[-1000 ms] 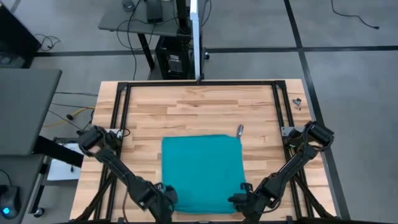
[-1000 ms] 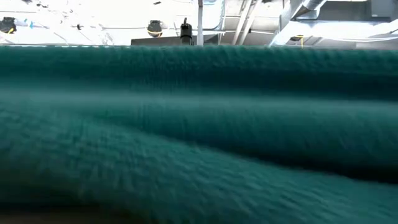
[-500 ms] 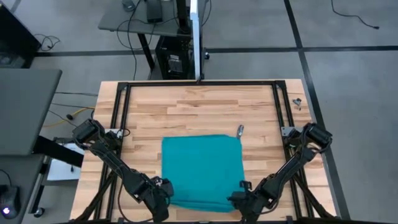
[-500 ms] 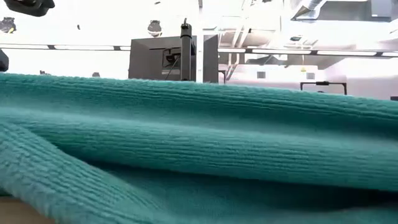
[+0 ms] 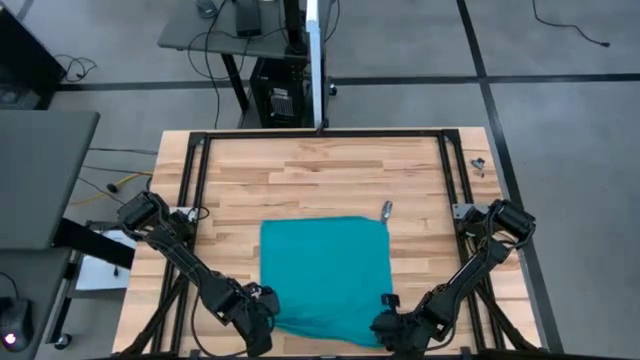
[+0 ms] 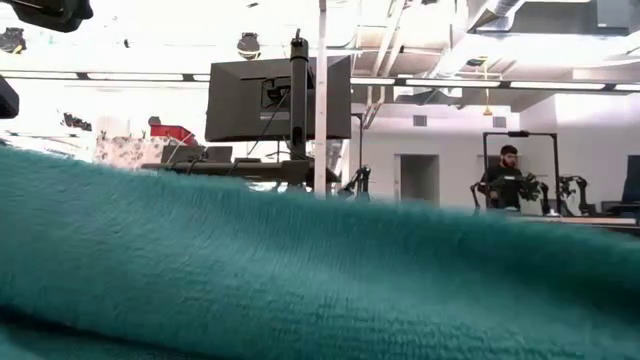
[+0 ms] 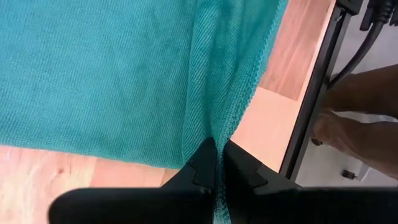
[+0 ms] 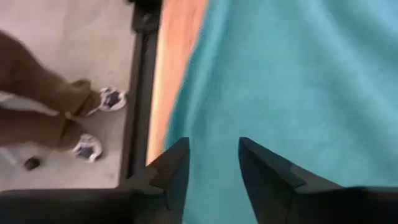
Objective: Roll towel
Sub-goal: Fold the towel
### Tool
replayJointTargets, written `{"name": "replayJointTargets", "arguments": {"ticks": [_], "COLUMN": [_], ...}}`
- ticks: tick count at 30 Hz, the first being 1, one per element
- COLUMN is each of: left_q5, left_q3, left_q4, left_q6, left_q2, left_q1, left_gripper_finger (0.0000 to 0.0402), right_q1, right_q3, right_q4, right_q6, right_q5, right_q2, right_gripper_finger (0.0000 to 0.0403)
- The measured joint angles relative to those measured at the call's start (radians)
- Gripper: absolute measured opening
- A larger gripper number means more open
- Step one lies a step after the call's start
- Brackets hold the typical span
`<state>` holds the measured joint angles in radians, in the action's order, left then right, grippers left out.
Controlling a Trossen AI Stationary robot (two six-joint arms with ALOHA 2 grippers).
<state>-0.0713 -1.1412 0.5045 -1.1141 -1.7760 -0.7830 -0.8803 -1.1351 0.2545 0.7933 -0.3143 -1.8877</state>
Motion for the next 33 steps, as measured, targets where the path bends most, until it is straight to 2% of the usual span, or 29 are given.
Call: {"name": "replayJointTargets", "arguments": {"ticks": [6,10,15,23,33], "left_q5": [0.000,0.000,0.000,0.000,0.004], "left_q3": [0.000,-0.001,-0.002,-0.002,-0.002], "left_q4": [-0.001,0.000,-0.002,-0.002,-0.003], "left_q6": [0.000,0.003,-0.001,0.003,0.011], "left_q2": [0.000,0.000,0.000,0.000,0.000], "left_q1": [0.000,0.000,0.000,0.000,0.000], "left_gripper_finger": [0.0000,0.0000,0.0000,0.0000,0.0000], "right_q1": [-0.011,-0.032,-0.038,-0.027,-0.022], "right_q3": [-0.001,-0.016,-0.084,-0.133,-0.134], "right_q4": [-0.052,-0.148,-0.045,0.113,0.141], "right_q6": [-0.042,-0.042,-0.037,-0.040,-0.080], "right_q5": [-0.033,-0.035,-0.054,-0.159,-0.175], "right_q2": [-0.004,-0.065,-0.143,-0.162,-0.155], "right_gripper_finger": [0.0195,0.0207,0.0207,0.0207,0.0207]}}
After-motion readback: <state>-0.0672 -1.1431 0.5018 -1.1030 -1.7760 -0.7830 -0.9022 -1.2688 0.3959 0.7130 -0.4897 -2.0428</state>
